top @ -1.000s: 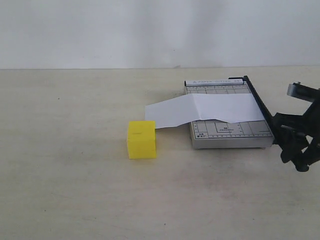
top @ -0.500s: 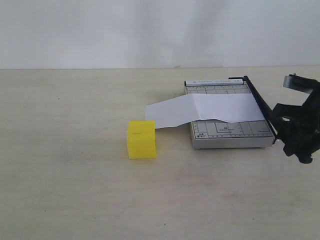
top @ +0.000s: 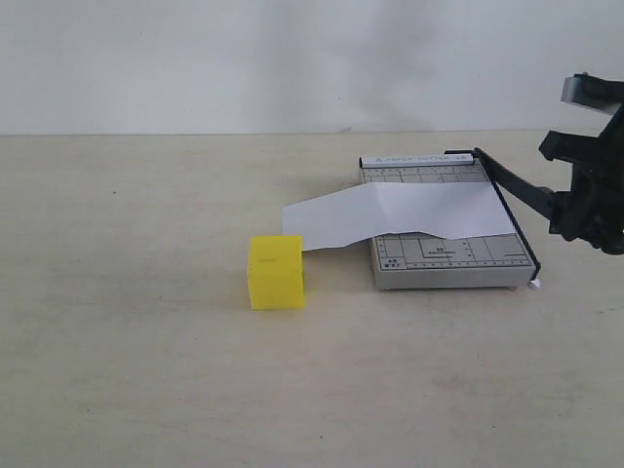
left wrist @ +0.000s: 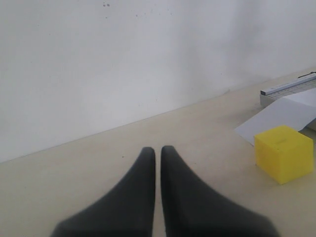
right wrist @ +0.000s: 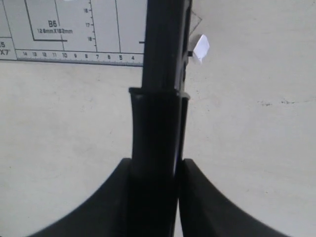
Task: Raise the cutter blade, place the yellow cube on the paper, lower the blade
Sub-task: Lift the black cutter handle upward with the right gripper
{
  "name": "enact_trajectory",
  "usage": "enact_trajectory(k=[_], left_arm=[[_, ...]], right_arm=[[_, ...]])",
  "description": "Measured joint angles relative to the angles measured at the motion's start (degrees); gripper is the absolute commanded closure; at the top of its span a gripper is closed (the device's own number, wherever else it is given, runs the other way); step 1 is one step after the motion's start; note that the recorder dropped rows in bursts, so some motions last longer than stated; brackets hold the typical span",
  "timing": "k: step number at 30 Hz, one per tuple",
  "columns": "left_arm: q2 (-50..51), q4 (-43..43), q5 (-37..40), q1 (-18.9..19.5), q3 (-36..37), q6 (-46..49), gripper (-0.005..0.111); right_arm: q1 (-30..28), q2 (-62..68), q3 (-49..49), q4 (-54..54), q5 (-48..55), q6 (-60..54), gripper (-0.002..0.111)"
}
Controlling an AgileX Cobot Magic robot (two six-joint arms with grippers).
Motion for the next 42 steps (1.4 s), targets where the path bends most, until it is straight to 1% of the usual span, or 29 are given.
enact_trajectory(k=[37,42], left_arm=[[0.00,0.00,0.00,0.00,0.00,0.00,0.102],[0.00,0.00,0.00,0.00,0.00,-2.98,0.102]], right_arm=[[0.00,-0.13,-0.61,0.44,-0.23,0.42,0.108],[0.00,-0.22,-0.61,0.44,-0.33,0.42,0.108]])
